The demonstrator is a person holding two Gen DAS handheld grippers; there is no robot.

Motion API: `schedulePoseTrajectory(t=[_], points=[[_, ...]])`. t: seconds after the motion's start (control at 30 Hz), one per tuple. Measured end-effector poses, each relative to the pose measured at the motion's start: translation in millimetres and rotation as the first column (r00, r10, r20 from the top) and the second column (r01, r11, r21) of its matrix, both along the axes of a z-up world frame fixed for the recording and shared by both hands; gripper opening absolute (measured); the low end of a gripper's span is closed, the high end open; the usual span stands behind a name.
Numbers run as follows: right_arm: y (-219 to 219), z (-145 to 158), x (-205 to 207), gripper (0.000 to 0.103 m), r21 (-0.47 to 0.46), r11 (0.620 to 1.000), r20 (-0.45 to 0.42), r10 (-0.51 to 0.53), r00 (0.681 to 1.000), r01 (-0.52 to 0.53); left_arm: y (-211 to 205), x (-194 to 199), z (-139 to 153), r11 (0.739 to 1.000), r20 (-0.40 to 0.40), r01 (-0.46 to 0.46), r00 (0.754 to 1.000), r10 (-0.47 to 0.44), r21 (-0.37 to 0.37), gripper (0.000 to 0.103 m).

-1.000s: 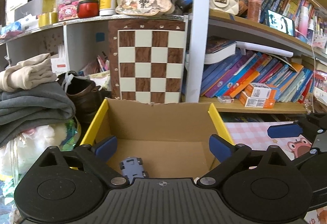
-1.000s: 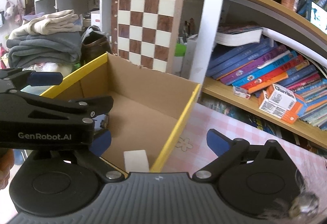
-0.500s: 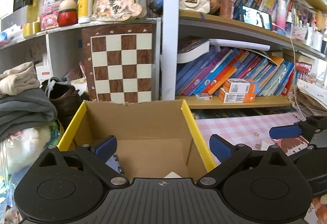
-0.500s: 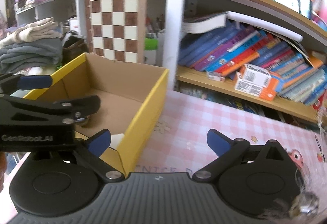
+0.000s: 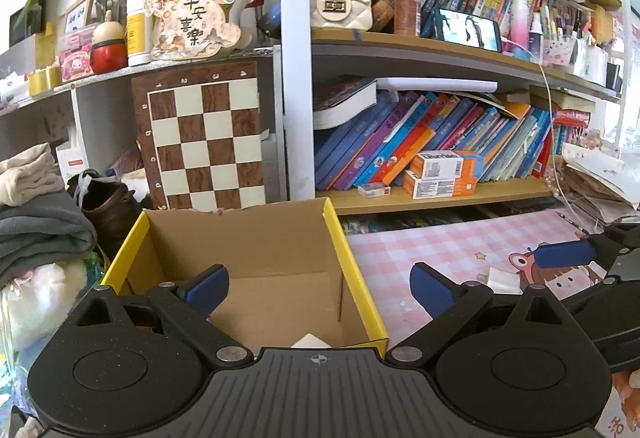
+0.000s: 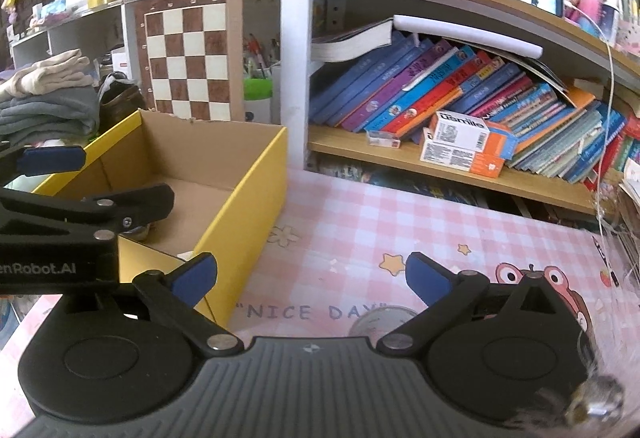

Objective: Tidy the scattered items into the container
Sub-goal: 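Withdraw both tools from the box and move toward the tape roll and charger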

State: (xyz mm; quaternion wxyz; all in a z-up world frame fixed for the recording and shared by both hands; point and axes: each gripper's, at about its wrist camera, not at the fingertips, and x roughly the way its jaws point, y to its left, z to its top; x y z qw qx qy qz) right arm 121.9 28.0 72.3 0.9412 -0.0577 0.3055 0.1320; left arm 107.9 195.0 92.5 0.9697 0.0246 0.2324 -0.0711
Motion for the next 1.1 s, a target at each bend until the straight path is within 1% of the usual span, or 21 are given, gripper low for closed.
schedulePoseTrajectory(t=[0.17,0.37,0.67,0.93,1.1], points=[[-15.4,-2.0,-1.1,0.102,0.015,1.000,-0.004,-0.010,1.000,0.010,-13.4,-4.8,2.9,1.000,0.004,0.004,1.000,-0.004,0.017,0.099],[-39.4,-4.3,-0.7,0.102,0.030,1.000,-0.009,-0.002,1.000,0.002,-36.5,-8.3,6.8,0.999,0.006,-0.012,1.000,0.012,0.030,0.099],[-88.6,-13.2,2.3,0.102,0.042,0.999,-0.031,0.015,0.999,-0.013,-86.5,-12.6,7.8,0.999,-0.009,-0.035,0.999,0.035,0.040,0.099],[-132.7,-25.1,5.3,0.102,0.047,0.999,-0.059,0.028,0.998,-0.025,-131.7,-13.8,-7.3,0.997,-0.042,-0.054,0.997,0.057,0.063,0.099],[-152.2,-35.3,5.7,0.102,0.021,0.999,-0.058,0.050,0.997,-0.049,-149.9,-16.2,-21.1,0.995,-0.073,-0.083,0.994,0.086,0.052,0.099]])
